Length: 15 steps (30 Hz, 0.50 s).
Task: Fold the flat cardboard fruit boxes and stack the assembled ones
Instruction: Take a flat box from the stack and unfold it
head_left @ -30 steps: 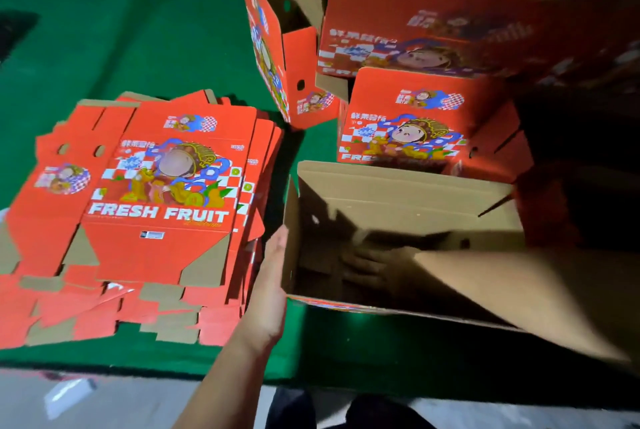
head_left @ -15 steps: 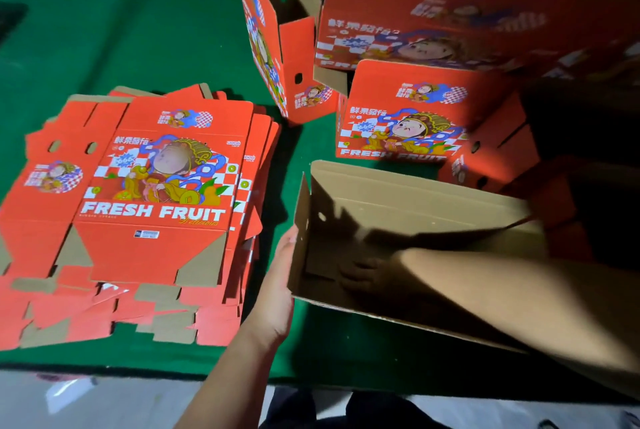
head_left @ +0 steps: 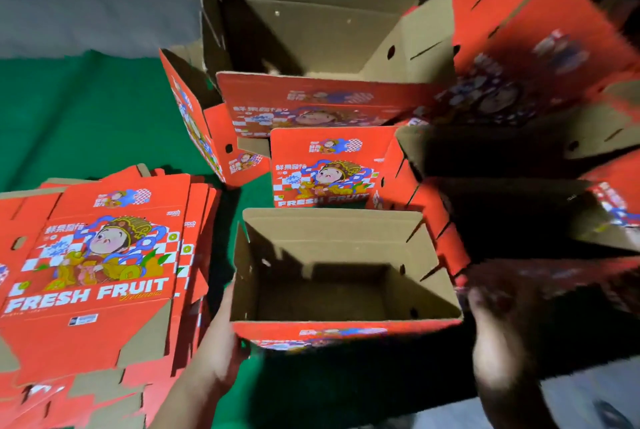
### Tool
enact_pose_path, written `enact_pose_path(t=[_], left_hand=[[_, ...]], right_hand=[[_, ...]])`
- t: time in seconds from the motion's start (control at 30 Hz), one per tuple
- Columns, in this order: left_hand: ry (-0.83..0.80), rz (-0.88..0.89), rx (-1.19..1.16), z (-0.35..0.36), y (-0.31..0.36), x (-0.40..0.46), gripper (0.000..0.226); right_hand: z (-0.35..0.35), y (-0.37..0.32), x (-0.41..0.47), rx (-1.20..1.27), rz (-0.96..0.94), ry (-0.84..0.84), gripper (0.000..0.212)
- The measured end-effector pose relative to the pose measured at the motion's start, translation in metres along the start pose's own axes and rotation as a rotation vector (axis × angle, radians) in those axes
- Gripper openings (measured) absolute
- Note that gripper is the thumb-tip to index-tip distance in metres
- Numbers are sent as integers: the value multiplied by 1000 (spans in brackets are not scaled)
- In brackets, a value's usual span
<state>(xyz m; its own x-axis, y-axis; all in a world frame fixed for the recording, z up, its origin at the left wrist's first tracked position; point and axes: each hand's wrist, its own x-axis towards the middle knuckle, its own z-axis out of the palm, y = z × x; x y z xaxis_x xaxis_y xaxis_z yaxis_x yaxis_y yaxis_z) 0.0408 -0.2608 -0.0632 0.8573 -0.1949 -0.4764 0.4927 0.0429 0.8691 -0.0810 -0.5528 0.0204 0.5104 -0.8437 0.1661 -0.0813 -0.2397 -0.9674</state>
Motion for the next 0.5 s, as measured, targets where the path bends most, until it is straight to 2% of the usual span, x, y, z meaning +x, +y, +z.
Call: enact_pose_path(t=[0.07,0.1,0.17,0.23,0.3,0.37,0.47,0.5], left_hand=[[-75,-30,10,7,7,-4,26],[-95,-45,-26,12,12,-6,27],[-26,-41,-134,22,21,-10,31],[45,21,-198,32,31,-16,28],[64,124,-219,39,43,-27,28],[47,238,-232,47,60,-36,37],[-43,381,-175,62,94,-58,79],[-74,429,-165,67,103,-66,86]], right_hand=[[-6,19,-17,198,477,-87,29],[-12,26,-27,221,538,-184,28],[-16,23,-43,148,362,-356,18],[-20,5,-47,-34,94,-466,30],[-19,-7,-38,-147,-50,-454,40],[-17,-26,-27,-154,-94,-445,44],[-18,-56,-10,-194,-218,-324,57],[-20,-67,-2,-156,-273,-284,61]])
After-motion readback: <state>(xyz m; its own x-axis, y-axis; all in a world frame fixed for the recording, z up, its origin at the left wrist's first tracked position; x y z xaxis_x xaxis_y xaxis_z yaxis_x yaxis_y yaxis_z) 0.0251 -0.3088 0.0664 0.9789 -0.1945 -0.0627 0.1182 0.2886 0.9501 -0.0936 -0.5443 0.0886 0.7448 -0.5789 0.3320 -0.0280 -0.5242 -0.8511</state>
